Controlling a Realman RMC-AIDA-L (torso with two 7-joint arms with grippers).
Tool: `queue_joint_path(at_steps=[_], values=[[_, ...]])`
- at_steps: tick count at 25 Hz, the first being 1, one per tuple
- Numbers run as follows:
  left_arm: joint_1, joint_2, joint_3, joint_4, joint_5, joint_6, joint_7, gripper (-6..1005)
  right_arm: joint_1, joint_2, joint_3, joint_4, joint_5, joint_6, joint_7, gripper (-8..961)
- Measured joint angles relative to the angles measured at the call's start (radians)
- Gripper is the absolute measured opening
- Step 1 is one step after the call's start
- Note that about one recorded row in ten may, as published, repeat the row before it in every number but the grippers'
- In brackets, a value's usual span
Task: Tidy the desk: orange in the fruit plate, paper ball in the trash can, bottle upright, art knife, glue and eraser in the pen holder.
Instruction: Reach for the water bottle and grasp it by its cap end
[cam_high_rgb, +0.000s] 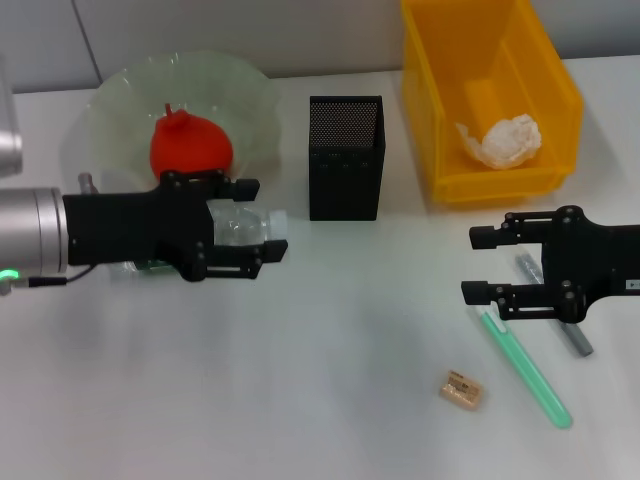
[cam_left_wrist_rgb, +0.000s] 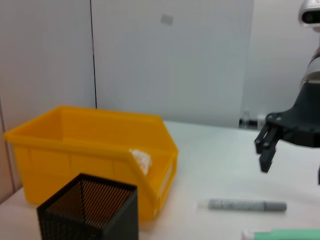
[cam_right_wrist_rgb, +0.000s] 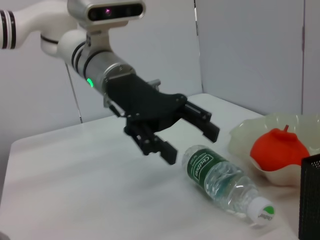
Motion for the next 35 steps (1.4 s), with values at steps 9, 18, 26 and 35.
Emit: queue_joint_path(at_steps=[9,18,26,35], values=[[-0.093,-0.005,0.039,0.088,0.213,-0.05,-0.133,814,-0.002,-0.002,0.0,0.026,-0.006,0.01,-0.001,668],[-0.12,-0.006,0.153,0.156,0.33,-0.128,-0.16,815,0.0,0.0,0.0,0.035,-0.014,0.01,0.004,669],[-0.128,-0.006,0.208,0.206,0.38,-0.181,-0.141,814,0.005,0.0,0.0,0.054,-0.014,0.01,0.004,668],[-0.156,-0.01,0.299,0.187,0.43,-0.264,-0.16,815,0.009,0.0,0.0,0.068,-0.014,0.012,0.005,669]])
